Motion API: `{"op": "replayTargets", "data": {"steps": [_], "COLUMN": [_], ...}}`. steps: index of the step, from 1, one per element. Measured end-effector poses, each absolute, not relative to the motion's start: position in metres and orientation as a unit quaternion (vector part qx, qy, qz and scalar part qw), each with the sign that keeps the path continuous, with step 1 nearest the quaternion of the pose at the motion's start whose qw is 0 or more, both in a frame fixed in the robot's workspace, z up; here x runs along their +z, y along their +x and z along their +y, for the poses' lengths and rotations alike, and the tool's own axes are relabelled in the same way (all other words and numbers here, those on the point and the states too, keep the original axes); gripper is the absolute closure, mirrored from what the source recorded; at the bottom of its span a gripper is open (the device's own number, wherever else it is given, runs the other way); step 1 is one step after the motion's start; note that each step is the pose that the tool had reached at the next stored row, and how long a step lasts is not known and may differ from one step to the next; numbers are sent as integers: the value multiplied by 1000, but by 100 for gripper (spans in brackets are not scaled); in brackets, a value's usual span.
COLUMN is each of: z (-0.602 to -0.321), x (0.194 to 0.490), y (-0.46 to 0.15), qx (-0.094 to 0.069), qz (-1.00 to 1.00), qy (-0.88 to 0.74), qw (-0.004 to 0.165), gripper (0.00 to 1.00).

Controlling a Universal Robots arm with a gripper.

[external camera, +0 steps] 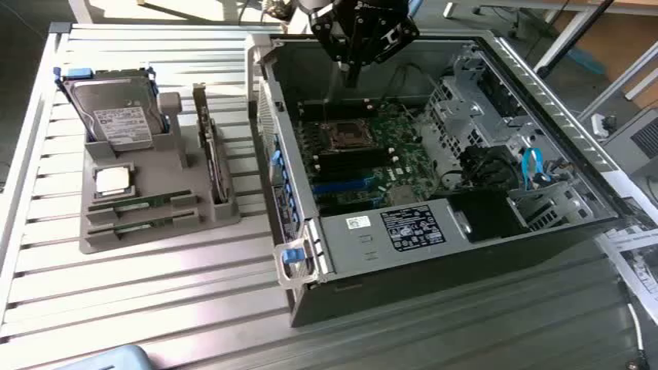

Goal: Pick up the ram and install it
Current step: 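Reach for the ram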

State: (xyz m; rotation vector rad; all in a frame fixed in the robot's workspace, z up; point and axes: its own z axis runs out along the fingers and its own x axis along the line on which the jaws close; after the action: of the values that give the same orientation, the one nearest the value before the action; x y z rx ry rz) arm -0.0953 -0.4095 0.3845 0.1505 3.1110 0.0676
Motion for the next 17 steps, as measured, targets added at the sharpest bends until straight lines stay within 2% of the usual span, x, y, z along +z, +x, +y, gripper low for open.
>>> {"op": "replayTargets", "data": {"steps": [17], "z": [-409], "x": [384], "y": [-114], "qx": [22], "qz": [999], "qy": [48], "qw": [13], "gripper": [89]}}
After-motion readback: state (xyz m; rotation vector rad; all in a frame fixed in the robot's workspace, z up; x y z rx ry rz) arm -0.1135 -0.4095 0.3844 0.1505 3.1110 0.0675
